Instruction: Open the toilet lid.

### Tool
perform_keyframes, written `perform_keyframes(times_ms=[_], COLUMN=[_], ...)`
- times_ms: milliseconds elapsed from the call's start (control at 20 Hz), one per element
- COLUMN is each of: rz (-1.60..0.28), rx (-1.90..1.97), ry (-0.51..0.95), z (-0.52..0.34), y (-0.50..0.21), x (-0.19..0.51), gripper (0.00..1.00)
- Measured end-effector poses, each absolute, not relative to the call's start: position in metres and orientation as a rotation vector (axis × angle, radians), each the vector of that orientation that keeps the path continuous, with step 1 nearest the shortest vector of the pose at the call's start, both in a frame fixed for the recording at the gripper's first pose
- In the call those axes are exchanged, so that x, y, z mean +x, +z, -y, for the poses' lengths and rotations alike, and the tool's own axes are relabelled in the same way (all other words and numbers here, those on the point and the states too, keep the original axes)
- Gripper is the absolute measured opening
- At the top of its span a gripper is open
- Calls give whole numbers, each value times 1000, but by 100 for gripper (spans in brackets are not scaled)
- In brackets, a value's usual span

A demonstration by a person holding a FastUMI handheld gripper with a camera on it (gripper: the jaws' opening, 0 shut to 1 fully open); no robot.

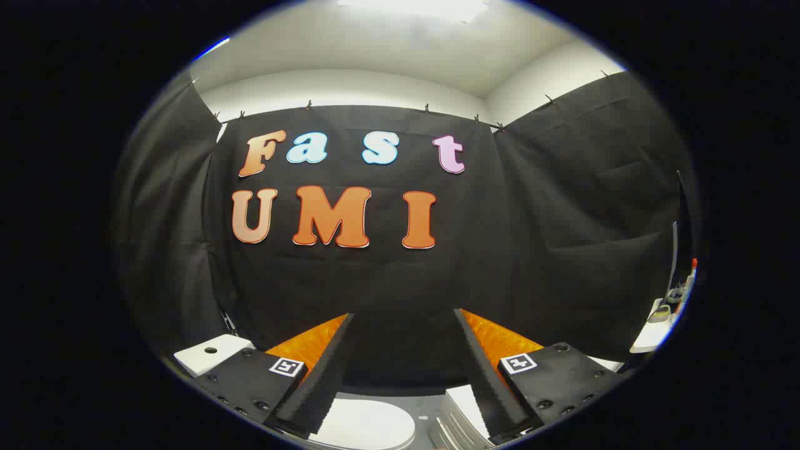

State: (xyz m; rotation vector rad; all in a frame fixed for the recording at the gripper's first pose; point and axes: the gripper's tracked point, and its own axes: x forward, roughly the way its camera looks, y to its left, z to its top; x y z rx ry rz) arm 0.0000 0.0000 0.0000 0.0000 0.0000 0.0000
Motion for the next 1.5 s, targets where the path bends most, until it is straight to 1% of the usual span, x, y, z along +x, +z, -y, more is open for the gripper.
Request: perform_keyframes(times_ms=[350, 550, 750, 1100, 1500], rz=[-30, -24, -21, -30, -65], rx=[17, 14, -1, 24, 55], ry=[-14, -28, -10, 23, 36], z=[35, 53, 54, 40, 19], y=[-13, -6, 1, -9, -44], x=[-43, -73, -88, -91, -78], gripper=[98, 98, 98, 98, 98])
